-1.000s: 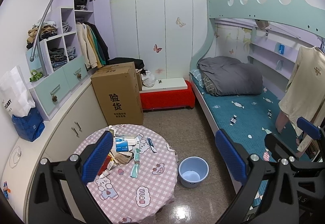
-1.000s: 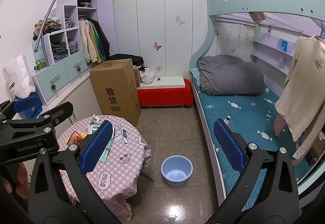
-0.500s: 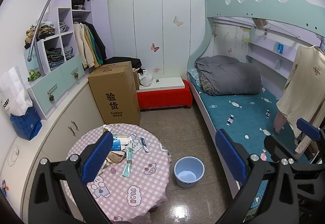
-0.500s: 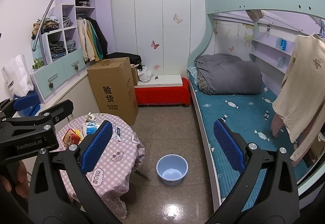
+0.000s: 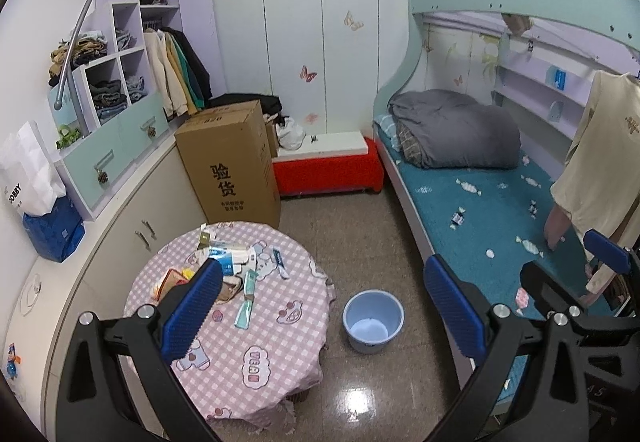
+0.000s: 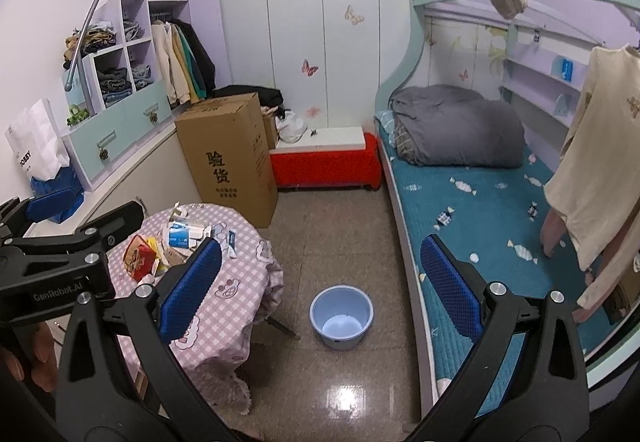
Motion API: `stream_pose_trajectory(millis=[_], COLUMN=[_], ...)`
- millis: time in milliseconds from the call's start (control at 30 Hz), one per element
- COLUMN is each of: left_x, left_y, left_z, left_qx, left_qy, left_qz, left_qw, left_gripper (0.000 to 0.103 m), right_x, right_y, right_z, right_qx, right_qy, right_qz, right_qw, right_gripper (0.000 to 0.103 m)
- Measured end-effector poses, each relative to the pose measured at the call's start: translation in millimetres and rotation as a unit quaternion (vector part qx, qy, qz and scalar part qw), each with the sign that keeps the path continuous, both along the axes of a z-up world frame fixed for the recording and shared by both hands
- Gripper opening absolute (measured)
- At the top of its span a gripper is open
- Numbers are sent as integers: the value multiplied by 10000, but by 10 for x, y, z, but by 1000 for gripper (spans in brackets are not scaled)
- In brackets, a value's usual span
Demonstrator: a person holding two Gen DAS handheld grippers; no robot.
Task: Collect trash
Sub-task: 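Carry both tools toward the pink checkered table, then reach right tool toward teal strip while left tool reaches toward small white bottle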
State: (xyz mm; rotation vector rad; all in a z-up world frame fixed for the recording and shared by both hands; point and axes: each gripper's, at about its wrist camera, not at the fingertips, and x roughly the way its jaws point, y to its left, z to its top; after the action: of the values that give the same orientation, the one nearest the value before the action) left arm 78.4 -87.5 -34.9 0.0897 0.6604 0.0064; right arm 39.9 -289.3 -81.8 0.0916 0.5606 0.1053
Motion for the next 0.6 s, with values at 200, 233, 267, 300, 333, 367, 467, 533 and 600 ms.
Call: stream_pose_trajectory(millis=[200, 233, 267, 300, 333, 367, 467, 533, 600], left_x=[157, 181, 222, 266, 316, 356, 532, 661, 780], left_y=[190, 228, 290, 359, 437, 497, 802, 1033, 1272], left_z=[-135, -159, -192, -225, -261, -291, -423, -526, -638], left_qx=[-24, -28, -39, -48, -57, -69, -112, -165, -177], left_qy=[233, 267, 316, 360, 417, 457, 644, 813, 950], left_qz=[133, 142, 161, 181, 202, 219, 320, 439, 562], left_qw=[9996, 9995, 9994, 9992, 9989, 9987, 9973, 9956, 9937], left_gripper=[99, 99, 99, 99, 99, 99, 99, 99, 99], right_x=[173, 203, 251, 295, 340, 388, 597, 724, 896], right_y=[135, 170, 227, 300, 361, 419, 673, 830, 1053], right_z=[-129, -143, -173, -181, -202, -226, -332, -411, -546], right_qx=[67, 69, 64, 55, 49, 41, 50, 85, 79], right_qy=[241, 273, 322, 369, 414, 456, 650, 794, 1045], right_qz=[154, 168, 193, 210, 229, 250, 361, 440, 551], right_qw=[9996, 9995, 9993, 9991, 9989, 9986, 9972, 9958, 9930], right_gripper=[97, 97, 97, 97, 97, 97, 97, 97, 97])
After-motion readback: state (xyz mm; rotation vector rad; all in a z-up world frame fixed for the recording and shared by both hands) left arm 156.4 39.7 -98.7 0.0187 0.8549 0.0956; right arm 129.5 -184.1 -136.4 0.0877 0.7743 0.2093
